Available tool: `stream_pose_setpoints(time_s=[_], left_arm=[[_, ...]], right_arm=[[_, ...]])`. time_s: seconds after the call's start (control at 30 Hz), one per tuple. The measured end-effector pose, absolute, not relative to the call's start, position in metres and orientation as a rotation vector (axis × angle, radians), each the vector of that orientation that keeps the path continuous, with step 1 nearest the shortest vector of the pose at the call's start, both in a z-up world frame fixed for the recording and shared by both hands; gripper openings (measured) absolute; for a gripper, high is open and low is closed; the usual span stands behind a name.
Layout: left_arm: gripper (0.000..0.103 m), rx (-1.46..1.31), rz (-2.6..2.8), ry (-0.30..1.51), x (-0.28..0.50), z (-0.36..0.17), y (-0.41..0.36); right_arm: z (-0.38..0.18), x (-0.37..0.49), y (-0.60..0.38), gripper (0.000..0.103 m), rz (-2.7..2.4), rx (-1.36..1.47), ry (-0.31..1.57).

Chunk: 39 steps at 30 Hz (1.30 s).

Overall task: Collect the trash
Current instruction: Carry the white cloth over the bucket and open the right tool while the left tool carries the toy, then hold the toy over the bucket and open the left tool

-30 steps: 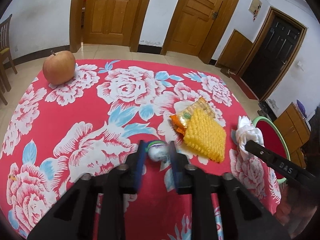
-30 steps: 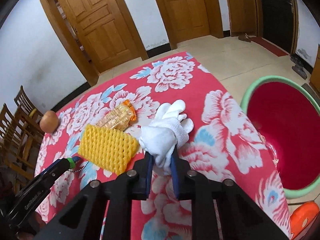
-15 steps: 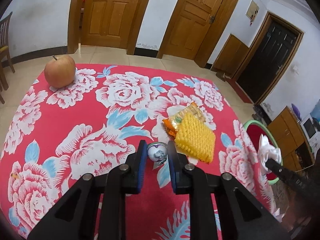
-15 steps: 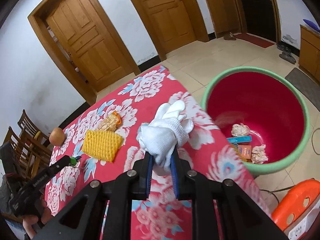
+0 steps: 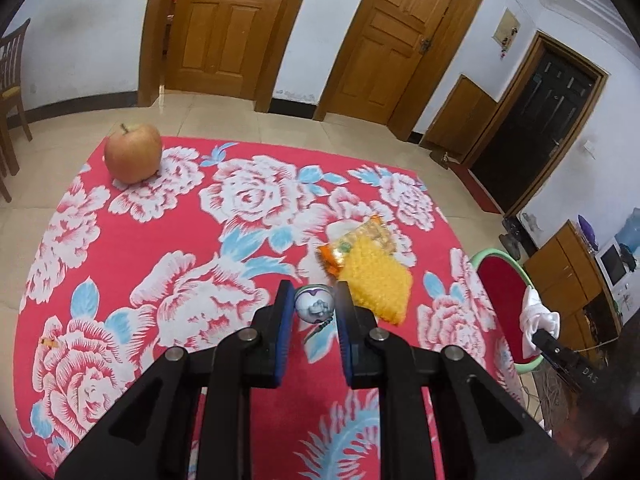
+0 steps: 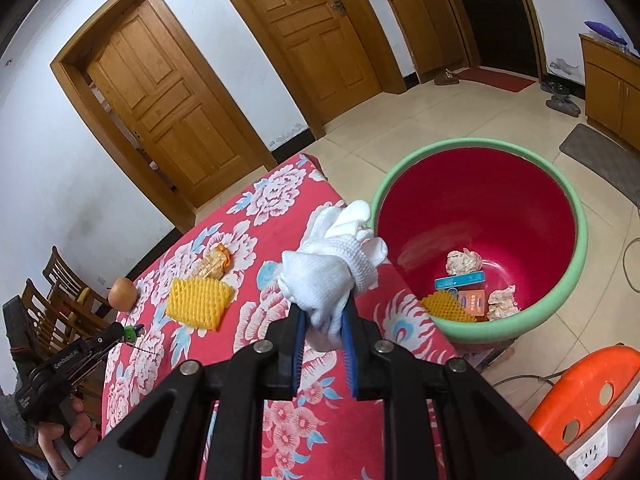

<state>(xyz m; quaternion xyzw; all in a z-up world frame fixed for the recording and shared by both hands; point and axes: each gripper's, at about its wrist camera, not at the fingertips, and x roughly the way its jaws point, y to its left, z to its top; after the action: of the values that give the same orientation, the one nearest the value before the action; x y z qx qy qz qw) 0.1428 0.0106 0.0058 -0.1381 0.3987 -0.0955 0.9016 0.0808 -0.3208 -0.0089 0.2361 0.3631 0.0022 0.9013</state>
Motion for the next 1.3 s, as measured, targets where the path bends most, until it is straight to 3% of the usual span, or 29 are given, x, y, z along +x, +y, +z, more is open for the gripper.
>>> stream_pose_setpoints(time_s=[0.6,1.03,1.3], left_arm=[[0.02,-0.199,-0.393,0.817,0.15,0.034,-0.09],[0.02,-0.09,-0.516,0.864,0.165,0.022,-0.178],[0.02,-0.031,-0.613,0.877,0.166,0.01,-0.233]], right_arm=[[-0.025,0.066,-0.397,0.025,-0.14,0.626,0.752],[-0.034,0.057,-0.428,0.064,-0.177,0.671,0.739],[-0.038,0.041,-0.447,0.079,-0.259,0.7,0.718]])
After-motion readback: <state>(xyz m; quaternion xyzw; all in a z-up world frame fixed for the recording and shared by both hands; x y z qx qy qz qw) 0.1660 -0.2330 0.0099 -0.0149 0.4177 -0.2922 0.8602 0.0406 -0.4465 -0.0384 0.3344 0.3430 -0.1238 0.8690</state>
